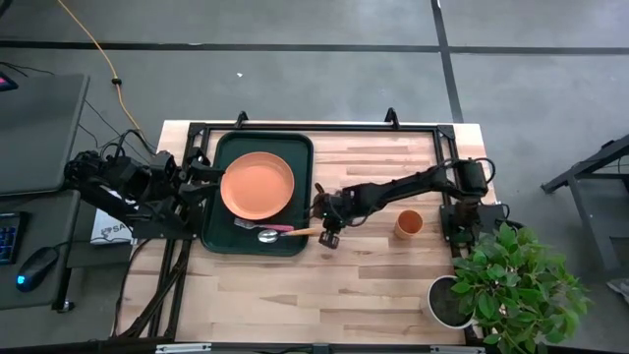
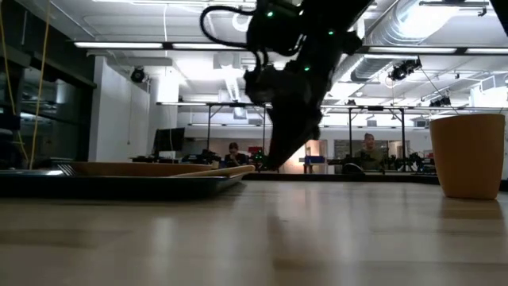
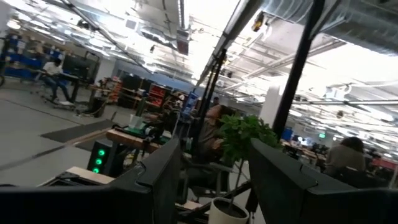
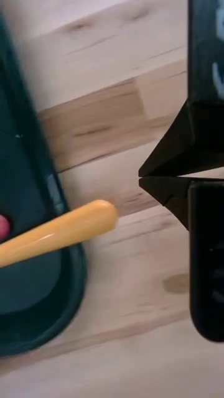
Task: Pick and place plate/cup/fork/spoon on tray
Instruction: Put the yellow spoon on the black serving tray to the right side of the pink fork
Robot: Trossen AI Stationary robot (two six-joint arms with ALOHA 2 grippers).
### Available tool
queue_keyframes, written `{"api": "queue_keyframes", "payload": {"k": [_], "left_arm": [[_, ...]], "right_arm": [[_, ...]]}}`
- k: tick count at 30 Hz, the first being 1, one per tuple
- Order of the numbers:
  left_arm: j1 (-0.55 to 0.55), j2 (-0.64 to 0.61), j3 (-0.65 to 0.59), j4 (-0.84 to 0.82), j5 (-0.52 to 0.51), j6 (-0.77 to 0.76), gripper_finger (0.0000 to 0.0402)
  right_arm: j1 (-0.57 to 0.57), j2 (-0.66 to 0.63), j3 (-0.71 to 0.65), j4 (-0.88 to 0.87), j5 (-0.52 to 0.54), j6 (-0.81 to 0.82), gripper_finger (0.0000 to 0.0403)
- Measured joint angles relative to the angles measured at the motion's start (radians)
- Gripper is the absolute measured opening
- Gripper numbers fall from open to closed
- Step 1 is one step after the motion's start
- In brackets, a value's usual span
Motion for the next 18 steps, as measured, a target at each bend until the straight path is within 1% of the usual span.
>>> {"api": "queue_keyframes", "payload": {"k": [4, 6, 14, 18], "left_arm": [[0.0, 0.0, 0.0, 0.0, -0.034, 0.0, 0.0172], [0.0, 0.001, 0.0, 0.001, -0.042, 0.0, 0.0172], [0.0, 0.001, 0.0, 0.002, -0.042, 0.0, 0.0172], [0.0, 0.001, 0.0, 0.002, -0.042, 0.0, 0.0172]], "right_arm": [[0.0, 0.025, 0.055, 0.001, 0.009, -0.053, 0.0], [-0.005, 0.041, 0.06, -0.004, 0.009, -0.067, 0.0], [-0.01, 0.072, 0.065, -0.029, -0.007, -0.056, 0.0], [0.005, 0.072, 0.065, 0.015, -0.041, -0.041, 0.0]]}}
